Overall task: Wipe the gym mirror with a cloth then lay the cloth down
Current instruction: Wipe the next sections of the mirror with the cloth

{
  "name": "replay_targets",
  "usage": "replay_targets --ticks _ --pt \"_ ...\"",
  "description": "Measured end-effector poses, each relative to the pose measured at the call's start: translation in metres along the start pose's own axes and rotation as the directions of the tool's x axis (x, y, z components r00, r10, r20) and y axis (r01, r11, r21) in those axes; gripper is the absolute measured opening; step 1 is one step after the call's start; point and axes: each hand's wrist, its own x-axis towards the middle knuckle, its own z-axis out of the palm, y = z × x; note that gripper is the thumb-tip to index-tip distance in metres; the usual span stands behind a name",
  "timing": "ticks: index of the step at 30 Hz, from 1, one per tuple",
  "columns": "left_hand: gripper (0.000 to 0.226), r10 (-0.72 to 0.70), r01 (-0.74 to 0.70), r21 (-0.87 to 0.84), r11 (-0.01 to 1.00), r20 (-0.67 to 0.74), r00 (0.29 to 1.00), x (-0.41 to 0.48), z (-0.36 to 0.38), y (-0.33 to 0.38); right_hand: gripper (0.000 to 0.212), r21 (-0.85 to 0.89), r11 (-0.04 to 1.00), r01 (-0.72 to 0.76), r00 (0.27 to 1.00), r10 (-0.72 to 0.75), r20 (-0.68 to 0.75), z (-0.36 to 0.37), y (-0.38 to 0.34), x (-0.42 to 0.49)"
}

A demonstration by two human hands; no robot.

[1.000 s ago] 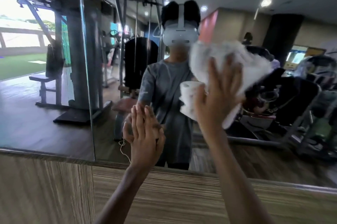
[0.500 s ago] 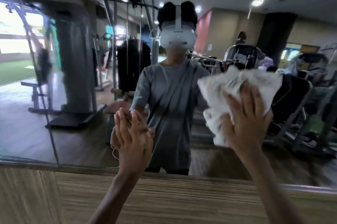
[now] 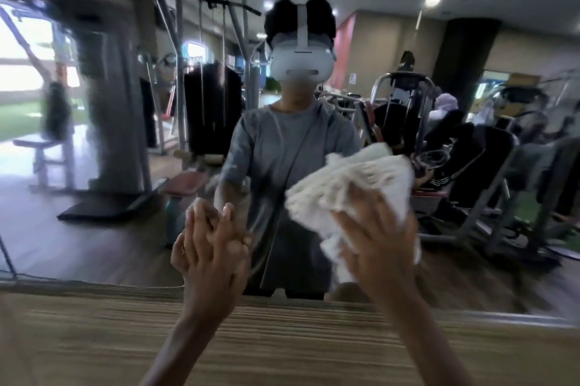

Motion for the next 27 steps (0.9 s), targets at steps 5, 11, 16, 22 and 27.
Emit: replay_targets --ticks 5,11,16,22,27 --pt "0.083 -0.119 0.119 -0.028 0.993 -0.020 0.993 0.003 0.012 0.039 0.060 0.124 0.858 -0.498 0.833 0.513 -0.206 -0.022 0.053 0.070" --pt "0.079 -0.117 0.115 -0.104 0.988 -0.013 0.993 0.007 0.033 0.085 0.066 0.045 0.992 -0.121 0.984 0.126 -0.129 -0.005 -0.005 0.059" --pt "0.081 -0.056 0.054 -0.052 0.997 -0.033 0.998 0.013 0.041 0.105 0.053 -0.048 0.999 0.014 0.999 -0.016 -0.047 0.008 0.071 -0.048" --pt "0.077 -0.134 0.131 -0.164 0.978 -0.009 0.991 0.015 0.050 0.150 0.062 0.206 0.717 -0.666 0.672 0.697 -0.250 -0.029 0.127 0.021" --pt "0.071 -0.085 0.087 -0.217 0.972 0.015 0.996 0.011 0.064 0.191 0.058 0.066 0.947 -0.313 0.926 0.320 -0.201 -0.009 0.067 0.018"
